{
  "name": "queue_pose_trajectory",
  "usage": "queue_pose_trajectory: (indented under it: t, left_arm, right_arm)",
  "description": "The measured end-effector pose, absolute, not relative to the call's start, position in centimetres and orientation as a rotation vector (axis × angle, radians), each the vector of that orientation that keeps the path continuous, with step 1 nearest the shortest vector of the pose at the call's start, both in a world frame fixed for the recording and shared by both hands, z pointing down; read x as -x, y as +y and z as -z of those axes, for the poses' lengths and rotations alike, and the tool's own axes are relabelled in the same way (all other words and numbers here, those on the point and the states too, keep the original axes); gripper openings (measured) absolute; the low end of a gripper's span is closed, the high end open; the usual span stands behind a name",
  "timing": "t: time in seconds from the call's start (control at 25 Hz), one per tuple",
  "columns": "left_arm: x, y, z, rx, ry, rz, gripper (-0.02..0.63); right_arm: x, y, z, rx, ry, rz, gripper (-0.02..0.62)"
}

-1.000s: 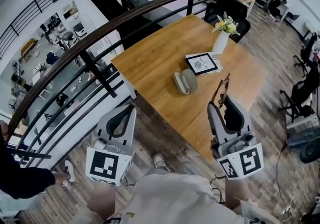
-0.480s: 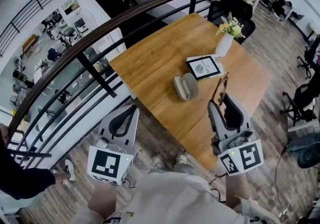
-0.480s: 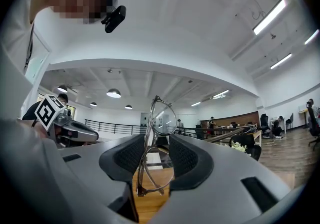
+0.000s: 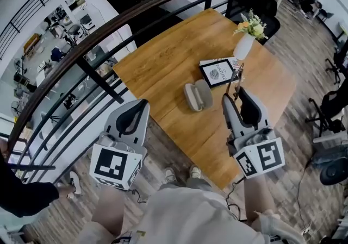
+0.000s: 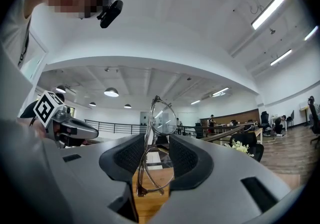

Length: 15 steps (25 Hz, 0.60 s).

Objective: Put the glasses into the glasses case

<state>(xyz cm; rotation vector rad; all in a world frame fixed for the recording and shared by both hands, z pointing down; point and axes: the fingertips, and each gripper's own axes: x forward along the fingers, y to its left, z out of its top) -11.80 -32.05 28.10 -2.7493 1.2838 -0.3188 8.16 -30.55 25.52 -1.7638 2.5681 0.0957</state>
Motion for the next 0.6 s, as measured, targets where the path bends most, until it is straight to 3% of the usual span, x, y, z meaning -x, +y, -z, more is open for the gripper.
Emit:
queue_pose_trajectory:
  t: [0.6]
  left_arm:
    - [7.5, -40.0, -34.9, 2.825, 1.276, 0.468, 0.021]
  right_arm:
    - [-9.6, -41.2, -36.5, 1.862, 2.686, 0.112, 0.176]
